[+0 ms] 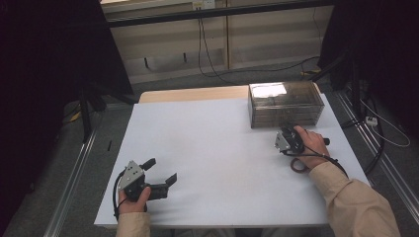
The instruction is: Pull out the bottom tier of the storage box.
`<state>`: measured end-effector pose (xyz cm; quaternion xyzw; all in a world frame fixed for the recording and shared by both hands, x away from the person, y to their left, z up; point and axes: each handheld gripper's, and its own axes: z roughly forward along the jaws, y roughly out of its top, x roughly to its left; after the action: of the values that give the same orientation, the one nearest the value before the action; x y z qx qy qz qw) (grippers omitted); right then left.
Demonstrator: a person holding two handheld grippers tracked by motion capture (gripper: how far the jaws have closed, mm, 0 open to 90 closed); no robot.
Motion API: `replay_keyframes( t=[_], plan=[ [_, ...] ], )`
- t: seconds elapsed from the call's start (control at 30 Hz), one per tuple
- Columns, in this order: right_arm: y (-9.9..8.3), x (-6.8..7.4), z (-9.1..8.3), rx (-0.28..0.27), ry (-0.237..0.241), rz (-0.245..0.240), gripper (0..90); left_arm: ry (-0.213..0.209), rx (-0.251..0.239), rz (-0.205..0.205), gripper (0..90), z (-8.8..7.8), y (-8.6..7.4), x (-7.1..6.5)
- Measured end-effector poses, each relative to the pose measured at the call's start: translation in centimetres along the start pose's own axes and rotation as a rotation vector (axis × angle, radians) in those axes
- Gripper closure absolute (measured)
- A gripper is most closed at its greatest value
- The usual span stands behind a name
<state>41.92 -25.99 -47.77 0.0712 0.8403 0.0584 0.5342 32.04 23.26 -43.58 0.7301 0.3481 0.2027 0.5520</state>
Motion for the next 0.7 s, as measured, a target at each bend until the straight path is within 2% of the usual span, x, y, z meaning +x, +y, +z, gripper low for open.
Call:
replay_keyframes(
  t=[0.03,0.07,0.17,0.23,0.37,0.4,0.47,0.5,0.6,0.7],
  plan=[
    [0.02,0.01,0.03,0.0,0.001,-0.002,74.5,0.0,0.001,0.001,2.7,0.01,0.0,0.0],
    [0.07,0.16,0.02,0.009,0.0,0.017,74.5,-0.001,0.001,0.0,2.7,0.02,0.0,-0.01],
    [0.09,0.08,0.2,0.003,0.0,-0.025,74.6,-0.002,-0.001,-0.002,2.7,0.01,0.06,-0.09],
    [0.13,0.17,0.31,0.002,0.006,-0.034,74.6,-0.002,0.0,-0.001,2.7,0.01,0.05,-0.07],
    [0.26,0.3,0.37,0.017,-0.002,-0.024,75.2,-0.004,0.003,0.001,2.7,0.06,0.03,-0.03],
    [0.24,0.24,0.44,0.016,-0.003,-0.045,75.4,-0.004,0.004,0.004,2.7,0.07,0.03,-0.01],
    [0.3,0.32,0.47,0.02,0.002,-0.041,75.8,-0.005,0.004,0.003,2.7,0.08,0.02,0.0],
    [0.32,0.19,0.62,0.003,-0.004,-0.064,75.9,-0.004,0.004,0.004,2.7,0.08,0.02,0.01],
    [0.36,0.34,0.62,0.025,-0.001,-0.056,76.3,-0.003,0.001,-0.005,2.7,0.07,0.0,0.02],
    [0.17,0.32,0.83,0.023,-0.001,-0.065,76.3,-0.003,0.003,-0.005,2.7,0.07,-0.03,0.03]
  ],
)
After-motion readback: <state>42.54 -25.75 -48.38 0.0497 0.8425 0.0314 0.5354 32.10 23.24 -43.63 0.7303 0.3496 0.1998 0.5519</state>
